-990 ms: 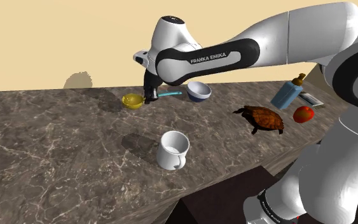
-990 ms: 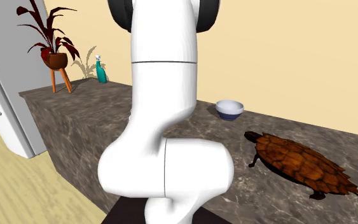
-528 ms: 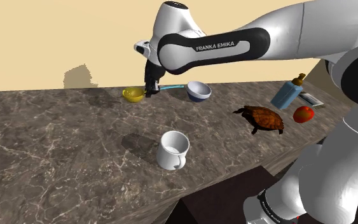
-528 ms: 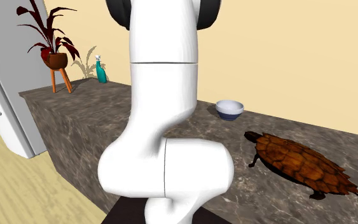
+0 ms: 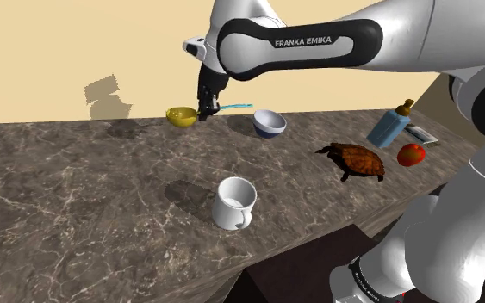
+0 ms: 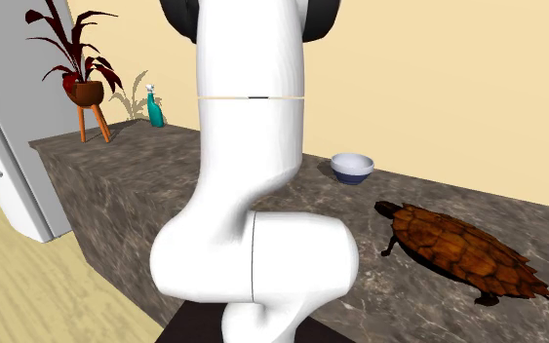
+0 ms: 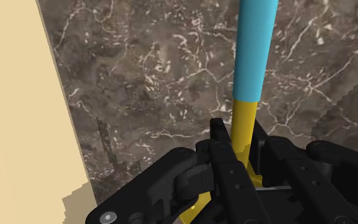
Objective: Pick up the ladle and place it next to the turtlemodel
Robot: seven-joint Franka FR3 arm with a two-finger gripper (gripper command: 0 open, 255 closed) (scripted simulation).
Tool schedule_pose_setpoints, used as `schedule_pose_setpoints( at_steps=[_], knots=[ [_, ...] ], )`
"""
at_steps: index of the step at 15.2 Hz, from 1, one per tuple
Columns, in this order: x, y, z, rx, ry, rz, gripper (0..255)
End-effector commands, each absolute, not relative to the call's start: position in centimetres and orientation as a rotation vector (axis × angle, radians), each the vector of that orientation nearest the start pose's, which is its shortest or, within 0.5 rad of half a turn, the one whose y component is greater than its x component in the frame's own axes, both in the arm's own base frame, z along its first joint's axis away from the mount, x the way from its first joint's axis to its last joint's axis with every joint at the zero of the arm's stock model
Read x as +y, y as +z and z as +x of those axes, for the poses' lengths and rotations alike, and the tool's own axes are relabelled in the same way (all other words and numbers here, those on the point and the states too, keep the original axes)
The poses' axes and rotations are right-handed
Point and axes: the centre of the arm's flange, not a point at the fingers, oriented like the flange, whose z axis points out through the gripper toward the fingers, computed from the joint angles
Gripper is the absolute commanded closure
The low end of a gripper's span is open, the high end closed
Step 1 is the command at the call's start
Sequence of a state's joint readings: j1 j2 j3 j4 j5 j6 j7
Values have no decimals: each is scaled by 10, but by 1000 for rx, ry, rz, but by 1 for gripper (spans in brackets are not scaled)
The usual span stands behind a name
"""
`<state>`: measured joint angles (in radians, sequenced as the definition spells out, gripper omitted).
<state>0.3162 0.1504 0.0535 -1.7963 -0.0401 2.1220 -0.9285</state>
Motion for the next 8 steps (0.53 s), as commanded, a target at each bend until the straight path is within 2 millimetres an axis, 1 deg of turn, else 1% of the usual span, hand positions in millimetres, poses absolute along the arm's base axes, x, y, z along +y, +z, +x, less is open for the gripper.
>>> schedule_pose_setpoints(
  at_steps=[1, 3, 8],
  knots=[
    [221, 490, 581, -1959, -258, -2538, 255],
    [221, 500, 581, -1959, -258, -2538, 255],
    [156, 500, 572, -1959, -258, -2538, 255]
  ],
)
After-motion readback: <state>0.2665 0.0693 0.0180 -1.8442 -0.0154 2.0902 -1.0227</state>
